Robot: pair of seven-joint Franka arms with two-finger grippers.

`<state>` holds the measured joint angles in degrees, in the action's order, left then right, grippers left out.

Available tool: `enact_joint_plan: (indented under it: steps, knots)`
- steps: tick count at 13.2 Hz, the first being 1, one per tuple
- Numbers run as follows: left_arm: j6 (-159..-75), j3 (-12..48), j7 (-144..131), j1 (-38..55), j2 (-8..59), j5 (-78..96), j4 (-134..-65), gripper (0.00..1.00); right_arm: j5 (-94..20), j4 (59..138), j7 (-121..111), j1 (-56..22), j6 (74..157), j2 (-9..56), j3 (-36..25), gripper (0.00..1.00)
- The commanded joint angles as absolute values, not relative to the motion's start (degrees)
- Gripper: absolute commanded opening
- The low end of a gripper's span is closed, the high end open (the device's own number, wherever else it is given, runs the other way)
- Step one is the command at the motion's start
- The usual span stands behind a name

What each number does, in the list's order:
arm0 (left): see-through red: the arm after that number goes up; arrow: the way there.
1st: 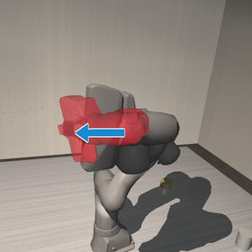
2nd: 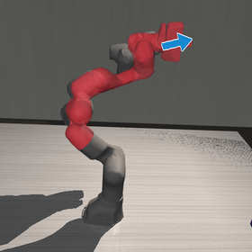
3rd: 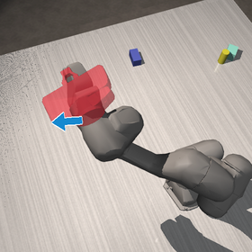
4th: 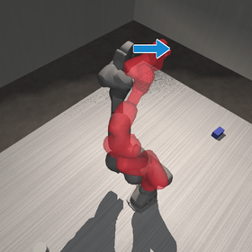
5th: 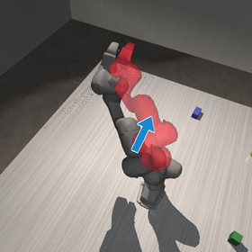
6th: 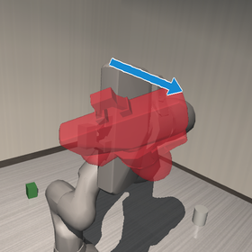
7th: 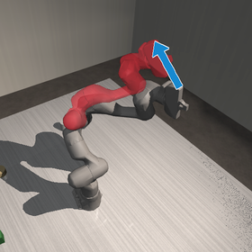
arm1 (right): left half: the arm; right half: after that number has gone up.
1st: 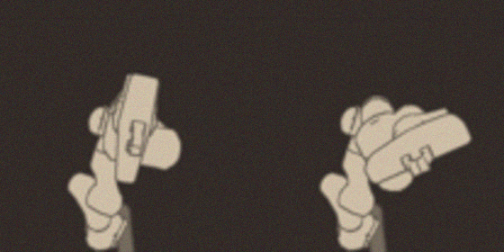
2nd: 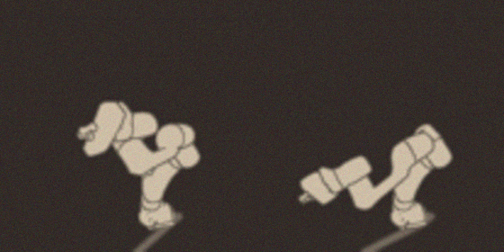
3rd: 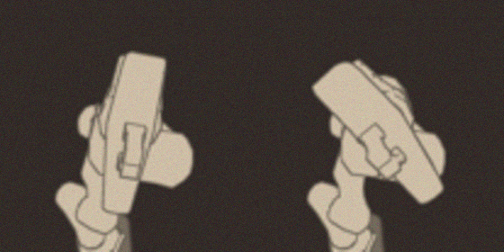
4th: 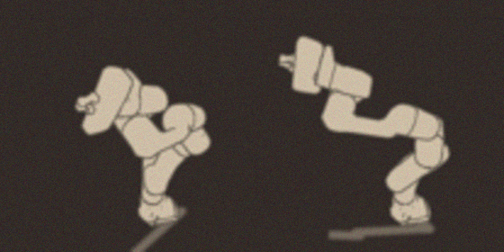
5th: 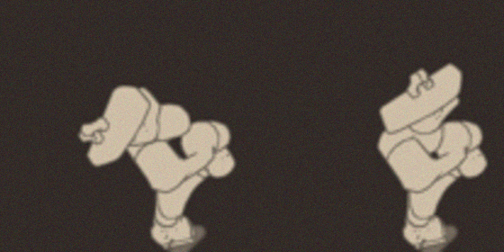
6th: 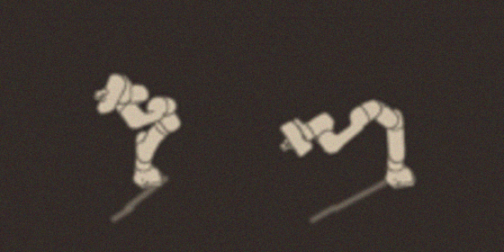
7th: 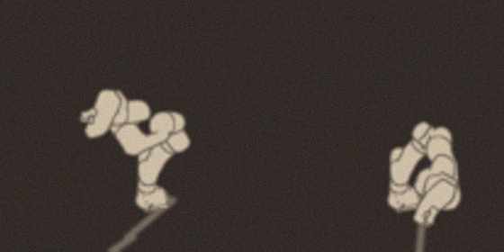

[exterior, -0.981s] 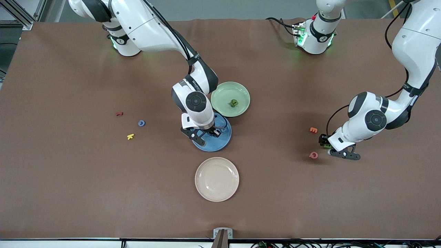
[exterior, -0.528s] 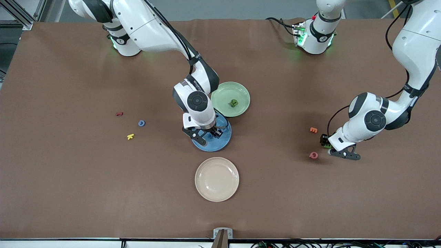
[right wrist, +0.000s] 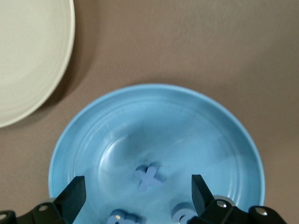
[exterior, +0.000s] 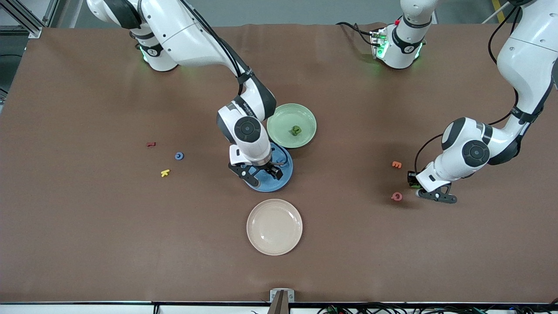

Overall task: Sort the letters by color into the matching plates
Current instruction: 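Grasp the green B with the left gripper while the right gripper drops x, then carry the green B toward the green plate while the right gripper reaches blue c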

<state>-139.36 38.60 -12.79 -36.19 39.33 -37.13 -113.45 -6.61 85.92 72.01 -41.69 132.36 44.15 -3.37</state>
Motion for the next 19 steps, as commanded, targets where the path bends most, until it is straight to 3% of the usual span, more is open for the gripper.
enact_joint_plan:
  steps: [1, 4, 5, 6, 10, 14, 19]
  knots:
    - [-139.57, 38.93, -13.45, -36.56, 39.38, -38.41, -113.12, 0.01, -7.03, 84.55, 66.72, -39.03, 127.63, 43.69, -3.25, 1.00]
    - [-138.87, 39.46, -13.53, -36.65, 37.45, -37.45, -113.20, 0.01, -6.59, 84.81, 62.78, -36.48, 120.00, 41.05, -3.43, 0.99]
    - [-138.26, 40.68, -14.23, -36.65, 36.83, -36.75, -113.29, 0.01, -6.50, 85.25, 59.80, -35.52, 118.49, 40.00, -3.51, 0.93]
    - [-136.25, 42.09, -15.28, -36.65, 36.39, -36.22, -113.20, 0.01, -6.50, 86.04, 56.55, -34.46, 117.87, 38.69, -3.52, 0.99]
    - [-130.70, 50.34, -25.55, -36.48, 36.04, -36.04, -113.11, 0.01, -6.59, 93.23, 38.67, -30.51, 117.42, 31.92, -3.43, 1.00]
    - [-125.25, 57.47, -37.33, -34.73, 36.47, -36.04, -113.12, 0.01, -6.50, 101.93, 35.60, -26.46, 119.27, 26.20, -3.52, 1.00]
    - [-125.07, 57.66, -56.92, -22.17, 37.35, -36.12, -112.59, 0.00, -4.76, 114.93, 25.33, -20.84, 129.87, 20.22, -3.69, 1.00]
